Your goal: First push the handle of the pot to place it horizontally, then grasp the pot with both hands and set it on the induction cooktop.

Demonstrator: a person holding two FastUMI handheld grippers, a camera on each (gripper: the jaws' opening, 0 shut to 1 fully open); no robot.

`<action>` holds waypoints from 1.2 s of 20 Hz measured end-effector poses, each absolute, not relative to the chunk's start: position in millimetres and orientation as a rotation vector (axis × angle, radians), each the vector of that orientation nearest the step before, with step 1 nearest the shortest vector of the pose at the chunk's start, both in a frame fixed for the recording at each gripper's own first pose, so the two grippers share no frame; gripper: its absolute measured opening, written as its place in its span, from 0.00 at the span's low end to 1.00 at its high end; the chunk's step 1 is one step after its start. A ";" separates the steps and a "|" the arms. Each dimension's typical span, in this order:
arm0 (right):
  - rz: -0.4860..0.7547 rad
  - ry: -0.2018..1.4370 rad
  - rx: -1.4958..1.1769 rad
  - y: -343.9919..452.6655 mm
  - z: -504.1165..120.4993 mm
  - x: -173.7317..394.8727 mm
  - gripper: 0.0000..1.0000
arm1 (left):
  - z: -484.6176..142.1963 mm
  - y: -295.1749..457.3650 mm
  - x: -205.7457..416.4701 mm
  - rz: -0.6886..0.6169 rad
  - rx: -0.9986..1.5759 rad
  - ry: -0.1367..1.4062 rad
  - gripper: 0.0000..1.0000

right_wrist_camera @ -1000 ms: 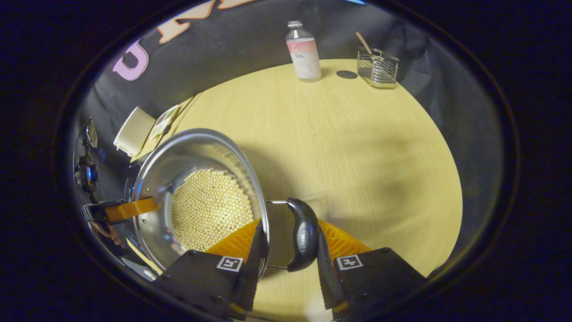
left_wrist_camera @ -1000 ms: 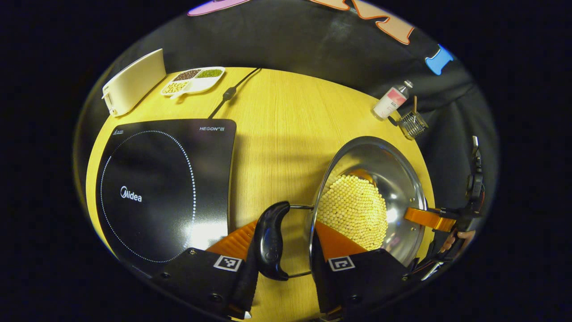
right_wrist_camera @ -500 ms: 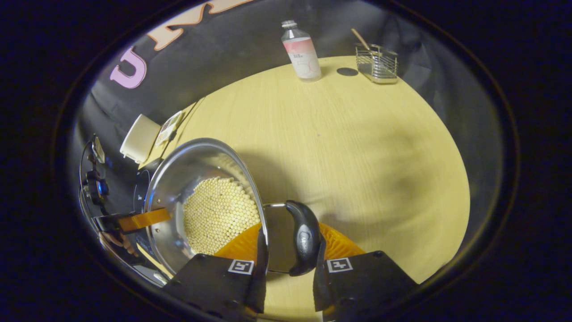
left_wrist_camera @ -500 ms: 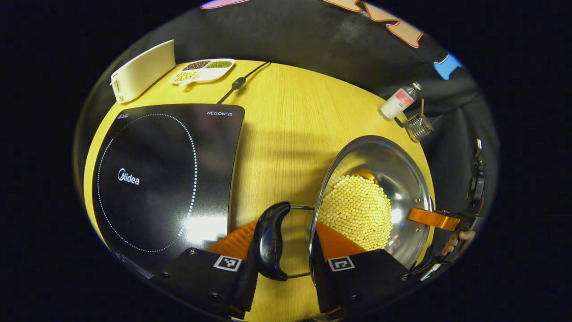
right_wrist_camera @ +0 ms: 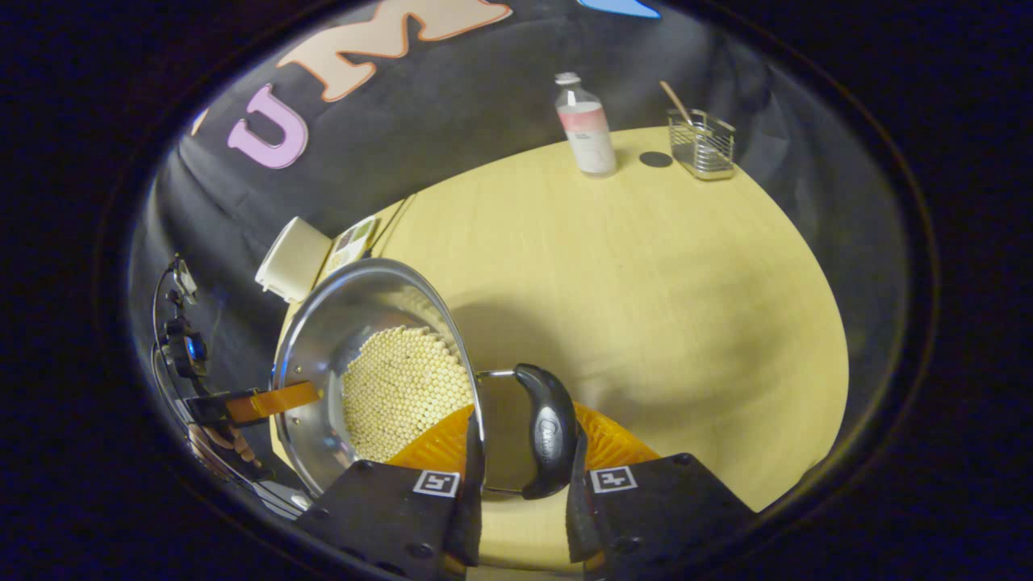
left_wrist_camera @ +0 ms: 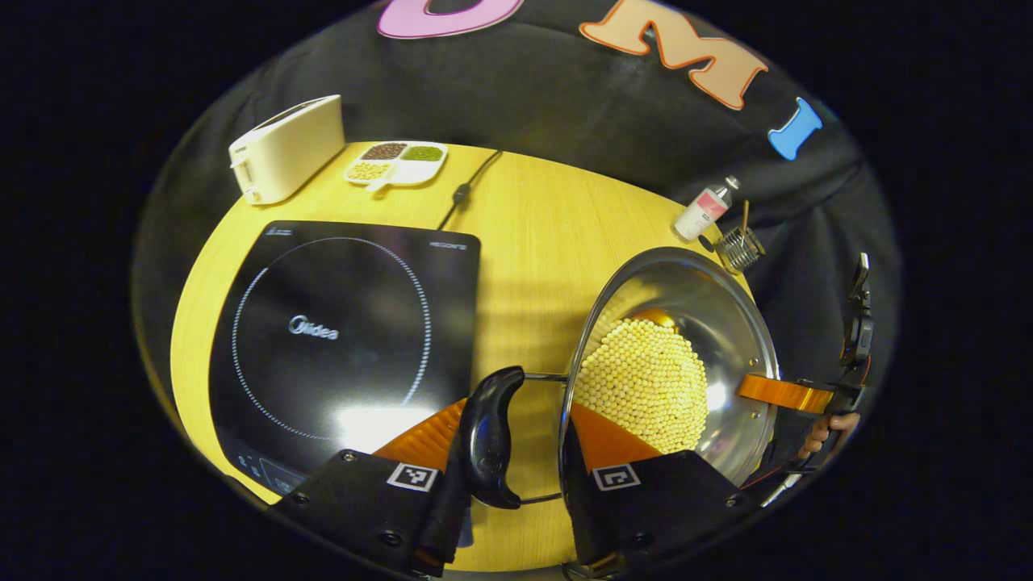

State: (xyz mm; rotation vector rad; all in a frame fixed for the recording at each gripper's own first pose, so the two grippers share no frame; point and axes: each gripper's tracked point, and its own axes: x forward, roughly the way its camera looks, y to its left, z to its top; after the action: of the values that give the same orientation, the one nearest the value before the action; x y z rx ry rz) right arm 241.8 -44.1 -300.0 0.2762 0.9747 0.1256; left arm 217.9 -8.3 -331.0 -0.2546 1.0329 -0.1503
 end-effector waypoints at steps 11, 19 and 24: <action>0.124 0.945 0.224 86.9 -291.7 218.0 0.44 | -328.3 114.1 203.0 -0.139 -0.308 1.002 0.55; 0.000 0.906 0.213 176.2 -282.1 211.1 0.44 | -332.7 196.5 236.4 -0.251 -0.285 0.978 0.56; -0.022 0.923 0.212 211.0 -290.2 224.9 0.44 | -339.3 230.4 257.7 -0.259 -0.264 0.967 0.54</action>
State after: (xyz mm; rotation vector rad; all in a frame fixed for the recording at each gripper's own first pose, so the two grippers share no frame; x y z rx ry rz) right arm 224.9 211.0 -290.2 0.2119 0.9229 -0.0221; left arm 257.7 230.4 -339.3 -0.2643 0.9675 -0.2591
